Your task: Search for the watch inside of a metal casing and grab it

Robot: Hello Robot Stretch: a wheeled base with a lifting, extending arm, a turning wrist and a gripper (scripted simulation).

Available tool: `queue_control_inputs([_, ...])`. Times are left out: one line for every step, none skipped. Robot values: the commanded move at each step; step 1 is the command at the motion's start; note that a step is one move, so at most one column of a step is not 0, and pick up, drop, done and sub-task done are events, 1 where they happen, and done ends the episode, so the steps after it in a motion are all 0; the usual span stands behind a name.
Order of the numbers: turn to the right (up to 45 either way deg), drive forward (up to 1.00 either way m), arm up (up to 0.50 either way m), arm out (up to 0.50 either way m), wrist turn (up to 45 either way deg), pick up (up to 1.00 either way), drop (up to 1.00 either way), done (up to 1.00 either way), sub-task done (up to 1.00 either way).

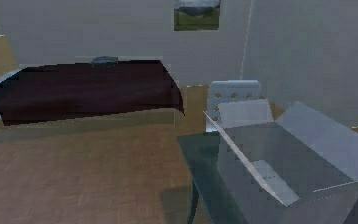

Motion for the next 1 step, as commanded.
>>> queue_control_inputs([0.0,0.00,-0.30,0.00,0.0,0.00,0.00,0.00,0.00])
